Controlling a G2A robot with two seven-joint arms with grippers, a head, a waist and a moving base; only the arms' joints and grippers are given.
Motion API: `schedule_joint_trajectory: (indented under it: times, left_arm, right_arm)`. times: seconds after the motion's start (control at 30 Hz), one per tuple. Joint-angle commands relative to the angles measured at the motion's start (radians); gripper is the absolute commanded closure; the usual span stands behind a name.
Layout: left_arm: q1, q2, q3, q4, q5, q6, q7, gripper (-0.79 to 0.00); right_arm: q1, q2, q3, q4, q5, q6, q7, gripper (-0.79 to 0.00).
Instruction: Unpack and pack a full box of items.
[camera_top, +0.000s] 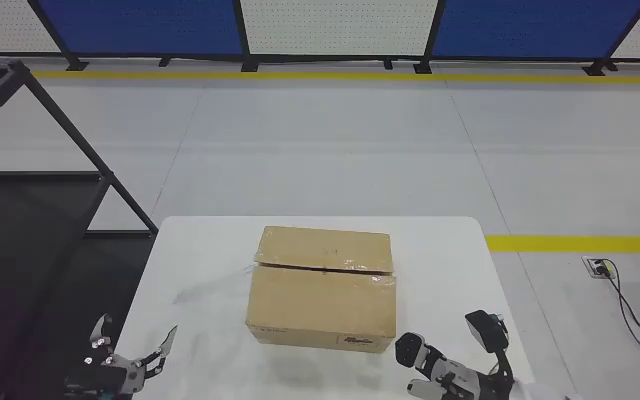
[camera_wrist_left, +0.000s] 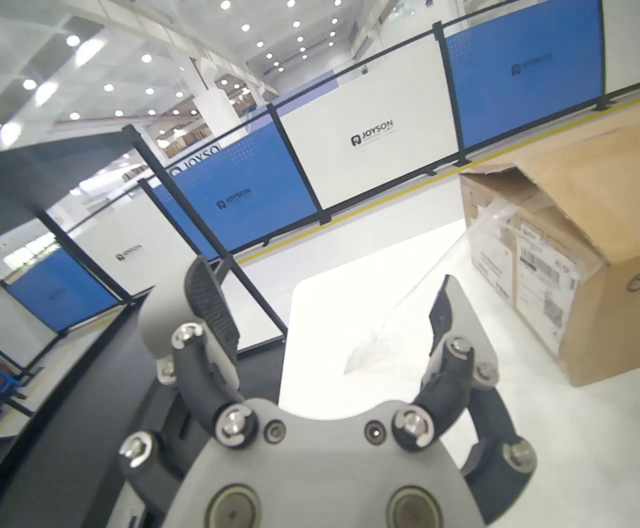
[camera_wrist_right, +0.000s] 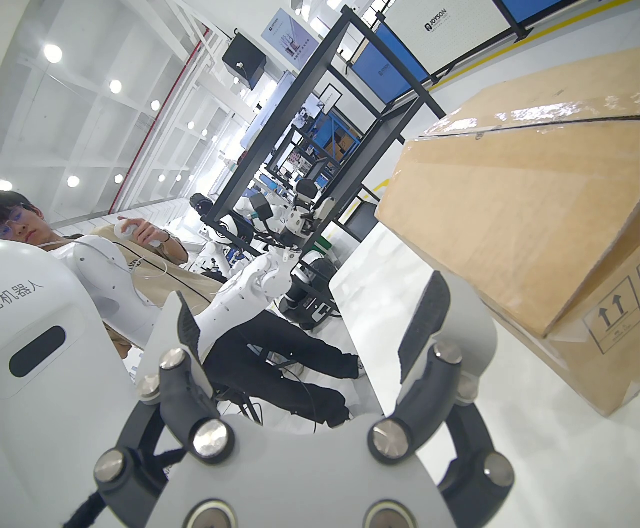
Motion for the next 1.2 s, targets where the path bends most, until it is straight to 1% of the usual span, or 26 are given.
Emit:
schedule_joint_trajectory:
  times: [0.0,0.03,0.13,0.23,0.27,0.33,0.43,0.7,0.77,0.83,0.9,0.97,1.07,1.13,1.17]
  left_arm:
    - [0.016,0.007,-0.055,-0.001,-0.072,-0.126,0.011,-0.785]
    - [0.022,0.009,-0.074,-0.001,-0.105,-0.177,0.014,-0.785]
    - [0.039,0.021,-0.134,0.006,-0.185,-0.376,0.027,-0.785]
    - [0.06,0.034,-0.183,0.024,-0.276,-0.606,0.06,-0.785]
    - [0.065,0.037,-0.207,0.022,-0.272,-0.636,0.066,-0.785]
    - [0.065,0.037,-0.207,0.022,-0.272,-0.636,0.066,-0.785]
    - [0.065,0.037,-0.207,0.022,-0.272,-0.636,0.066,-0.785]
    - [0.065,0.037,-0.207,0.022,-0.272,-0.636,0.066,-0.785]
    - [0.062,0.038,-0.191,0.018,-0.278,-0.638,0.029,-0.785]
    - [0.054,0.04,-0.184,0.009,-0.295,-0.647,-0.02,-0.785]
    - [0.046,0.045,-0.189,0.0,-0.361,-0.693,-0.085,-0.785]
    - [0.033,0.051,-0.2,-0.008,-0.439,-0.736,-0.168,-0.785]
    - [0.004,0.067,-0.206,-0.007,-0.588,-0.808,-0.337,-0.785]
    - [-0.026,0.081,-0.201,0.0,-0.701,-0.831,-0.467,-0.785]
    - [-0.045,0.089,-0.198,-0.001,-0.767,-0.831,-0.527,-0.785]
  right_arm:
    - [0.0,0.0,0.0,-0.002,-0.002,0.003,-0.003,-0.785]
    - [0.001,-0.001,-0.002,-0.016,-0.01,0.013,-0.012,-0.785]
    - [0.009,-0.005,-0.008,-0.043,-0.03,0.036,-0.041,-0.785]
    - [0.019,-0.011,0.005,-0.068,-0.076,0.057,-0.111,-0.785]
    - [0.019,-0.012,0.01,-0.081,-0.083,0.06,-0.127,-0.785]
    - [0.02,-0.012,0.031,-0.098,-0.098,0.077,-0.152,-0.785]
    - [0.017,-0.011,0.059,-0.124,-0.132,0.146,-0.149,-0.785]
    - [0.017,-0.011,0.059,-0.124,-0.132,0.146,-0.149,-0.785]
    - [0.017,-0.011,0.059,-0.124,-0.132,0.146,-0.149,-0.785]
    - [0.016,-0.012,0.057,-0.121,-0.13,0.154,-0.158,-0.785]
    - [0.028,-0.014,0.051,-0.104,-0.118,0.167,-0.158,-0.785]
    - [0.05,-0.014,0.044,-0.08,-0.079,0.144,-0.124,-0.785]
    - [0.085,-0.01,0.05,-0.033,0.016,0.105,-0.04,-0.785]
    - [0.109,-0.008,0.062,-0.004,0.061,0.107,0.002,-0.785]
    - [0.119,-0.008,0.068,0.011,0.087,0.11,0.005,-0.785]
